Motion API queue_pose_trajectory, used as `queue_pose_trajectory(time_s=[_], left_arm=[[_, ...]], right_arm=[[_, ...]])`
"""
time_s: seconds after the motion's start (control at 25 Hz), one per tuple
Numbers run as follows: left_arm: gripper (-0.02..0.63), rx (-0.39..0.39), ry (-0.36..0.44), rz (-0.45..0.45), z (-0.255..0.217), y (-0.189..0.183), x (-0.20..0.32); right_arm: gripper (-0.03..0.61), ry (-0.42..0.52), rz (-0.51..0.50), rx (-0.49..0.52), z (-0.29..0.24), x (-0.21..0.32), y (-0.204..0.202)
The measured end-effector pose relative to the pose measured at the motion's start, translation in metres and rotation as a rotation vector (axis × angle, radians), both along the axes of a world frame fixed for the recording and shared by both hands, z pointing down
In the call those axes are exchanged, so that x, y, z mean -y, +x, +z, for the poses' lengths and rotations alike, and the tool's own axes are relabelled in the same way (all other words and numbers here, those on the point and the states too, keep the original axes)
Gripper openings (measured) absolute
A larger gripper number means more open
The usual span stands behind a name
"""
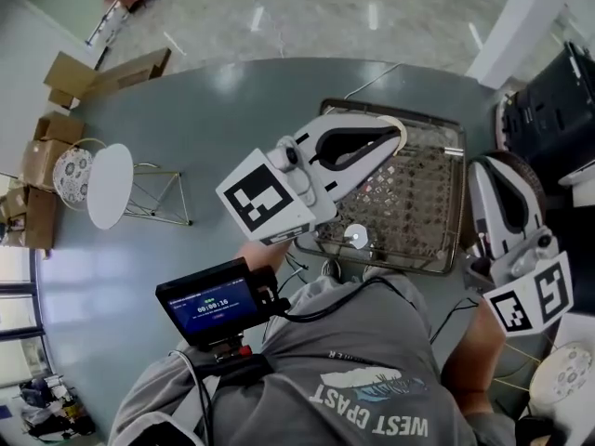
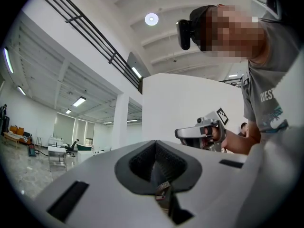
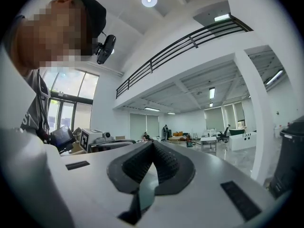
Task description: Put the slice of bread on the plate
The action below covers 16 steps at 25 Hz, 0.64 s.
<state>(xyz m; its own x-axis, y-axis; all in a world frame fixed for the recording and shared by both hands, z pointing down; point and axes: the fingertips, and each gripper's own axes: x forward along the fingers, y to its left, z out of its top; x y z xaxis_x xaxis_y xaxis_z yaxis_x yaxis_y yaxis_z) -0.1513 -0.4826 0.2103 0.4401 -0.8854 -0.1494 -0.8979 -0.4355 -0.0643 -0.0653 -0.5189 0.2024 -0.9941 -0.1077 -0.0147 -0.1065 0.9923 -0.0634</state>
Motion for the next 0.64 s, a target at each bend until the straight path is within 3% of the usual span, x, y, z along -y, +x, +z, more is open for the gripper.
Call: queue_pose_trajectory(time_s=[0.64], left_arm=[[0.008,0.025,0.045,0.015,-0.001,0.022,-0.022]], right_arm=[[0.005,0.036,0.032,-0.013,0.010,-0.021,0.026]])
